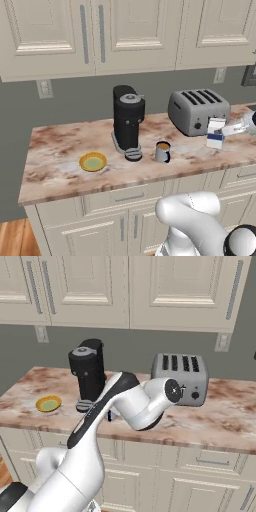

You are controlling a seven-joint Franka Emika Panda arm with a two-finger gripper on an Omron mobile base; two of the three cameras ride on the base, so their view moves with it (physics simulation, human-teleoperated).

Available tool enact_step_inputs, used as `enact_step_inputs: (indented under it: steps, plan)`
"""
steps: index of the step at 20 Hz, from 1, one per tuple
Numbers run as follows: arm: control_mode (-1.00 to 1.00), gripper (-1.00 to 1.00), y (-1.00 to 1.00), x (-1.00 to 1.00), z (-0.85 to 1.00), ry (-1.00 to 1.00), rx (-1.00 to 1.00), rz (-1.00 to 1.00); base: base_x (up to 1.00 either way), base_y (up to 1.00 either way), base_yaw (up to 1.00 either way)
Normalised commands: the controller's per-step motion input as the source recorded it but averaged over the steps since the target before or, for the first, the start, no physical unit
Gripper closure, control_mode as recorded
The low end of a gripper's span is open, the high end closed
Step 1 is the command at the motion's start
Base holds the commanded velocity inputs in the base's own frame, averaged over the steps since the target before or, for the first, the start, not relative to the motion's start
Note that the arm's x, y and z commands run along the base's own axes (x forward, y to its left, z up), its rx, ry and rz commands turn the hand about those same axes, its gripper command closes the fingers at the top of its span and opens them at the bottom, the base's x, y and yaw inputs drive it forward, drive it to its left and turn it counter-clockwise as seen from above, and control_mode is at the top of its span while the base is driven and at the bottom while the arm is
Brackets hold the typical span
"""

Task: Take a sugar cube from the saucer and place it inside the coffee. Then, grab milk from the fridge and place it next to the coffee on the counter to sweeten the coffee.

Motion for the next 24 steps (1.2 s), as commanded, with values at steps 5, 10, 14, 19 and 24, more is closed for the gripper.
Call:
enact_step_inputs:
  steps: [5, 10, 14, 19, 24]
  plan:
    - [-1.00, 1.00, 0.00, 0.15, -0.40, -0.01, 0.00, 0.00, 0.00, 0.00, 0.00]
    - [-1.00, 1.00, 0.00, 0.21, -0.49, 0.00, 0.00, 0.00, 0.00, 0.00, 0.00]
    - [-1.00, 1.00, 0.00, 0.40, -0.31, -0.01, -0.02, 0.00, 0.00, 0.00, 0.00]
    - [-1.00, 1.00, 0.00, 0.29, -0.07, 0.00, -0.01, 0.05, 0.00, 0.00, 0.00]
    - [-1.00, 1.00, 0.00, 0.33, -0.27, 0.00, 0.00, 0.09, 0.00, 0.00, 0.00]
